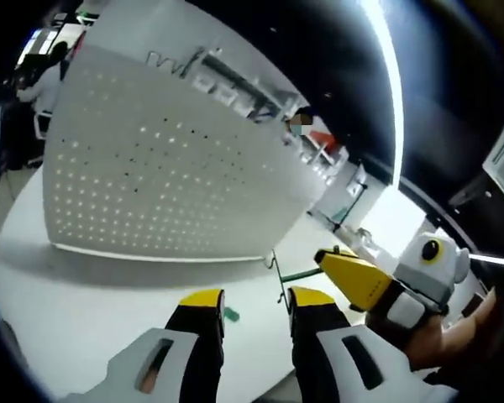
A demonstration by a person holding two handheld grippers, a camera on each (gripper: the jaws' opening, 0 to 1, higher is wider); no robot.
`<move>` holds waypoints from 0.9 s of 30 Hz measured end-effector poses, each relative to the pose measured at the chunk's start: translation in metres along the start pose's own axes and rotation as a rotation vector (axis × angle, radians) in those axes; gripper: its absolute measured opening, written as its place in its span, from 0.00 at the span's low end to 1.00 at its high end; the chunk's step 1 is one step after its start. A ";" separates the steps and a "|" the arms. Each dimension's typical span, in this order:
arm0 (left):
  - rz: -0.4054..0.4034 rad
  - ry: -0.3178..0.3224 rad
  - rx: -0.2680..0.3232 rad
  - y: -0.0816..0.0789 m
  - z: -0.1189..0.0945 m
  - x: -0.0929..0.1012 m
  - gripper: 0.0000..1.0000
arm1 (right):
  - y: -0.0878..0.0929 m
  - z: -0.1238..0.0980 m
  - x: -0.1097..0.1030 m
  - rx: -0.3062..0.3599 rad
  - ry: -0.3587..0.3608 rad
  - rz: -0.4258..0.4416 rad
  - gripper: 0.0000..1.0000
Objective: Insert the hook assembly into the mounting plate slot until the hook locks in place.
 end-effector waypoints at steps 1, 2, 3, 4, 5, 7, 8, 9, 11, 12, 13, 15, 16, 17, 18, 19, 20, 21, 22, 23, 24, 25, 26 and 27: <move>-0.001 0.005 0.001 0.000 0.000 0.001 0.28 | 0.000 0.000 0.000 0.002 0.001 0.000 0.00; -0.003 0.008 0.001 -0.001 0.000 0.001 0.27 | 0.000 0.000 0.000 0.003 0.002 0.001 0.00; -0.011 0.024 -0.004 -0.001 0.001 0.002 0.22 | 0.000 0.000 0.000 0.005 0.005 0.003 0.00; -0.012 0.026 -0.006 -0.001 0.001 0.003 0.22 | 0.000 0.000 0.000 0.006 0.005 0.004 0.00; -0.013 0.028 -0.008 -0.001 0.001 0.003 0.21 | 0.000 0.000 0.000 0.006 0.004 0.005 0.00; -0.017 0.037 -0.008 -0.001 0.001 0.004 0.19 | 0.000 -0.001 -0.001 0.011 0.004 0.006 0.00; -0.018 0.042 -0.010 -0.001 0.000 0.005 0.18 | 0.000 -0.001 -0.001 0.009 0.005 0.006 0.00; -0.019 0.045 -0.010 -0.001 0.000 0.005 0.16 | 0.000 -0.001 -0.001 0.011 0.005 0.005 0.00; -0.020 0.049 -0.012 -0.001 0.000 0.005 0.15 | 0.000 -0.001 -0.002 0.012 0.007 0.003 0.00; -0.023 0.051 -0.013 -0.001 0.000 0.006 0.15 | 0.000 -0.001 -0.002 0.013 0.007 0.001 0.00; -0.024 0.053 -0.014 -0.001 0.000 0.006 0.14 | 0.000 -0.001 -0.003 0.013 0.006 -0.001 0.00; -0.029 0.061 -0.019 0.000 0.000 0.006 0.11 | 0.000 -0.002 -0.003 0.013 0.006 -0.007 0.00; -0.030 0.063 -0.021 0.000 0.000 0.007 0.09 | 0.000 -0.002 -0.004 0.011 0.005 -0.006 0.00; -0.030 0.067 -0.023 0.000 0.000 0.007 0.08 | 0.000 -0.002 -0.004 0.011 0.005 -0.007 0.00; -0.031 0.068 -0.024 0.000 0.000 0.007 0.07 | 0.001 -0.002 -0.004 0.009 0.006 -0.009 0.00; -0.032 0.070 -0.027 0.000 0.000 0.007 0.07 | 0.001 -0.002 -0.004 0.008 0.005 -0.008 0.00; -0.035 0.074 -0.030 0.000 0.000 0.007 0.05 | 0.001 -0.002 -0.004 0.008 0.006 -0.008 0.00; -0.036 0.077 -0.031 0.000 0.000 0.008 0.05 | 0.001 -0.002 -0.004 0.008 0.006 -0.008 0.00; -0.036 0.076 -0.032 0.000 0.000 0.008 0.04 | 0.001 -0.003 -0.004 0.010 0.006 -0.008 0.00; -0.034 0.077 -0.033 0.000 0.000 0.008 0.04 | 0.001 -0.003 -0.004 0.009 0.007 -0.011 0.00; -0.034 0.078 -0.034 0.000 0.000 0.008 0.04 | 0.001 -0.003 -0.004 0.009 0.006 -0.014 0.00; -0.032 0.077 -0.037 0.000 0.001 0.009 0.04 | 0.001 -0.003 -0.004 0.008 0.007 -0.016 0.00; -0.027 0.076 -0.041 0.001 0.001 0.009 0.04 | 0.001 -0.003 -0.004 0.007 0.006 -0.016 0.00; -0.017 0.075 -0.042 0.001 0.000 0.009 0.04 | 0.001 -0.004 -0.004 0.006 0.005 -0.016 0.00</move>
Point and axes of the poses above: the point that each gripper's makers call its tool centre point, and the gripper's own axes: z roughly forward along the fingers, x roughly to its right, y roughly out of its underside, the point moved 9 cm from there along -z, roughly backward along the fingers, and after that the axes turned 15 degrees about -z, right-handed, at the moved point
